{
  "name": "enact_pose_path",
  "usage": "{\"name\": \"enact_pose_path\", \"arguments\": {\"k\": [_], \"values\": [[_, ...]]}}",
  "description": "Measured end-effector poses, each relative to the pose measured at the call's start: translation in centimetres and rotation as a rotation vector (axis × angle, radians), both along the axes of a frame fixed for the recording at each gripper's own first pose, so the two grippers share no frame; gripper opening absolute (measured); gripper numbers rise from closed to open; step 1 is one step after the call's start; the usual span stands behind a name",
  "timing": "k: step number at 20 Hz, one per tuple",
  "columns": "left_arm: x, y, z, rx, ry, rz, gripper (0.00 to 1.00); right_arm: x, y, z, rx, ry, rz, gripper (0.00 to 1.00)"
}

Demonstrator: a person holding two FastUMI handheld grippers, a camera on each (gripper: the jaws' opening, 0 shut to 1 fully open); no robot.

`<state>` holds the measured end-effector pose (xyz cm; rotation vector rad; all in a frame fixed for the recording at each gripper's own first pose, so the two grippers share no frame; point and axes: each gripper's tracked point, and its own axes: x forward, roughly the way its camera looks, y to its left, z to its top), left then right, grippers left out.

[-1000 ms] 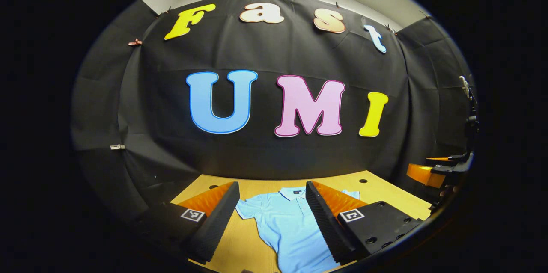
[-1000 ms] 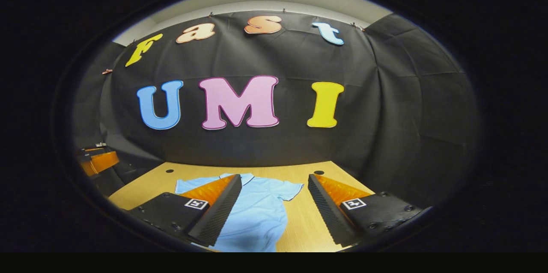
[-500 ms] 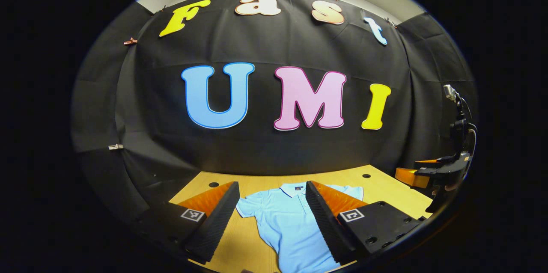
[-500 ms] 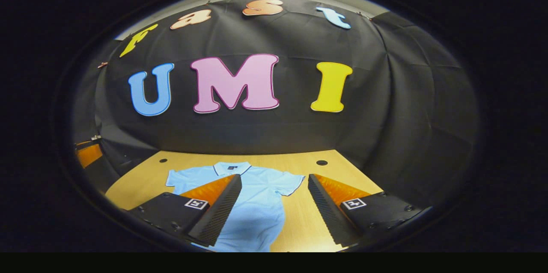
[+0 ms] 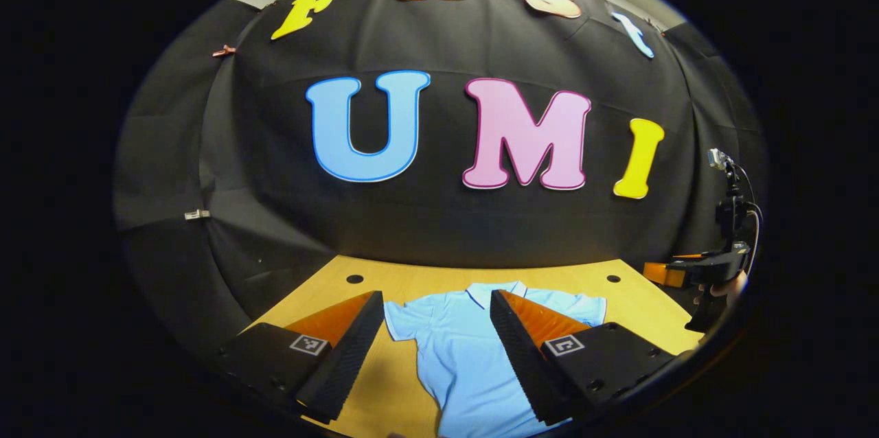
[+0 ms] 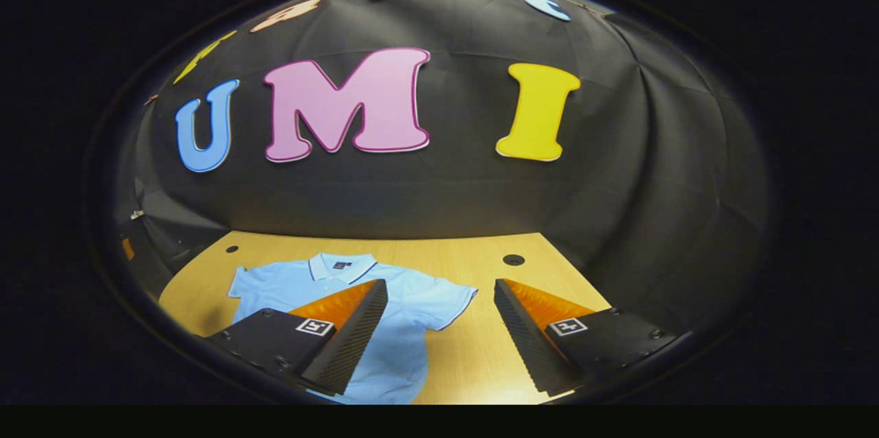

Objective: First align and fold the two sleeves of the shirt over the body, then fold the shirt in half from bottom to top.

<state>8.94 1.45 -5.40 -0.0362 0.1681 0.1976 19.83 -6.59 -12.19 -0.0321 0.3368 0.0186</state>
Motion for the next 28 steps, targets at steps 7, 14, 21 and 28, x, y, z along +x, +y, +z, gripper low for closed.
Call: {"name": "enact_pose_path", "arguments": {"k": [7, 14, 21, 28], "values": [[2.9, -0.2, -2.8, -0.02, 0.078, 0.064, 0.99, 7.3, -1.8, -5.1, -0.016, 0.085, 0.018, 0.97], [3.7, 1.1, -5.6, -0.045, 0.149, 0.118, 0.99, 12.9, -3.0, -12.5, -0.016, 0.215, 0.011, 0.97], [4.1, 2.3, -6.7, -0.136, 0.152, 0.16, 0.99, 15.6, -4.4, -18.6, -0.029, 0.341, 0.004, 0.98], [3.8, 3.1, -7.6, -0.128, 0.177, 0.167, 0.99, 15.8, -4.1, -22.4, -0.005, 0.427, 0.02, 0.92]]}}
